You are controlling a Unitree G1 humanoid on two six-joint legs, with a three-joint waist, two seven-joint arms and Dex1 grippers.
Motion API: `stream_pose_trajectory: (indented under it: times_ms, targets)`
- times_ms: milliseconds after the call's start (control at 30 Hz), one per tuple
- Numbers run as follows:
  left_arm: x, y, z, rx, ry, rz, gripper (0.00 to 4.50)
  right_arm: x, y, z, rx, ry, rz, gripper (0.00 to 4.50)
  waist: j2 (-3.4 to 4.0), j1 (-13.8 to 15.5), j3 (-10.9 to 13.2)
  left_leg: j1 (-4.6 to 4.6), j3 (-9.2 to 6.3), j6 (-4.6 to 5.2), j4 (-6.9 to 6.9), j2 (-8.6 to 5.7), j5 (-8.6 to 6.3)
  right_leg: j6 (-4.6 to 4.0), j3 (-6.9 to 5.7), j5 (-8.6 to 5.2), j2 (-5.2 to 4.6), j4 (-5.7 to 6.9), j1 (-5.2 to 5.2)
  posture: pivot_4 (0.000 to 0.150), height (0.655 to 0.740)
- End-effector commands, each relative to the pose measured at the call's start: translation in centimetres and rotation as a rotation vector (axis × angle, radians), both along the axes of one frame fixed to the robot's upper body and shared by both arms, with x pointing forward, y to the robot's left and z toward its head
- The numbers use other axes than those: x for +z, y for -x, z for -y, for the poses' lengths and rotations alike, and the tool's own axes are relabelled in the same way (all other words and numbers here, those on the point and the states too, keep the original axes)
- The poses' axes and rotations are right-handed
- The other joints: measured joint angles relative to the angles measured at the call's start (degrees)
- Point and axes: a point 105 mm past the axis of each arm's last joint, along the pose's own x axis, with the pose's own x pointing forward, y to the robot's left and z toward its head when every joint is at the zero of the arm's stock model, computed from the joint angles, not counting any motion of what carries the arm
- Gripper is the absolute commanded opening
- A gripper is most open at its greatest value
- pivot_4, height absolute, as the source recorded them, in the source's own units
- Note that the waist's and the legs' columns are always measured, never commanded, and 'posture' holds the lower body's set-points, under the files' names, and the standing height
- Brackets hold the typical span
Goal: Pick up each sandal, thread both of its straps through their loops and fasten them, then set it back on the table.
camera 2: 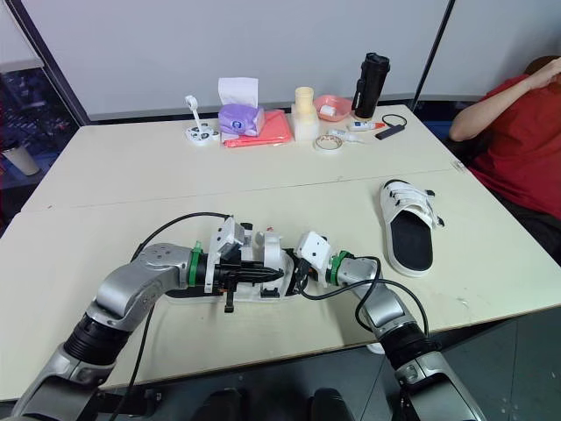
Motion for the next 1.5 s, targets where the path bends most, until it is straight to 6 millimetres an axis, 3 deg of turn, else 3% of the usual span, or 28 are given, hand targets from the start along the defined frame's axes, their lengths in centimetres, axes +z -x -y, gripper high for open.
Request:
stream_pose_trajectory:
  times_ms: [33, 400, 600, 867, 1233, 1333, 1500]
  targets:
    - [1.0, 0.5, 0.1, -0.023, 0.024, 0.041, 0.05, -8.3, 1.6, 3.3, -0.115, 0.205, -0.272, 0.00, 0.00, 0.00, 0.00, 0.00, 0.00, 0.00, 0.00, 0.00, 0.00, 0.00, 0.00, 0.00, 0.00, 0.00, 0.00, 0.150, 0.7400]
    - [-1.0, 0.2, -0.8, -0.021, -0.087, 0.082, 0.05, -8.4, 1.7, 3.3, -0.114, 0.203, -0.275, 0.00, 0.01, -0.01, 0.00, 0.00, 0.01, 0.00, -0.03, 0.00, 0.00, -0.04, 0.00, 0.02, -0.01, 0.00, -0.09, 0.150, 0.7400]
    - [0.1, 1.1, -0.4, -0.077, -0.019, 0.032, 0.05, -8.5, 1.6, 3.3, -0.115, 0.204, -0.276, 0.00, 0.01, 0.00, 0.00, -0.01, 0.01, 0.00, -0.07, 0.00, 0.00, -0.06, 0.00, 0.04, -0.04, 0.00, -0.14, 0.150, 0.7400]
    - [-1.6, 0.7, -1.4, -0.072, -0.138, 0.074, 0.05, -8.4, 1.5, 3.3, -0.114, 0.206, -0.272, 0.00, 0.00, 0.00, 0.00, 0.00, 0.02, 0.00, -0.18, 0.00, 0.00, -0.13, 0.00, 0.08, -0.04, 0.00, -0.28, 0.150, 0.7400]
    - [-1.9, 1.2, -1.0, -0.102, -0.129, 0.083, 0.05, -8.6, 1.6, 3.4, -0.113, 0.210, -0.276, 0.00, -0.01, 0.03, -0.06, 0.03, 0.04, 0.02, -0.27, 0.00, 0.01, -0.20, -0.01, 0.12, -0.04, 0.00, -0.37, 0.150, 0.7400]
    - [-1.7, 1.2, -1.2, -0.103, -0.120, 0.064, 1.30, -8.7, 1.6, 3.4, -0.114, 0.212, -0.277, 0.00, 0.00, 0.03, -0.06, 0.03, 0.04, 0.03, -0.28, 0.00, 0.02, -0.20, -0.01, 0.12, -0.04, 0.00, -0.37, 0.150, 0.7400]
    - [0.1, 0.3, -1.2, -0.023, -0.013, 0.014, 3.80, -8.7, 1.7, 3.4, -0.114, 0.210, -0.280, 0.00, -0.02, 0.06, -0.05, 0.03, 0.04, 0.03, -0.28, 0.00, 0.02, -0.20, -0.03, 0.12, -0.04, 0.00, -0.37, 0.150, 0.7400]
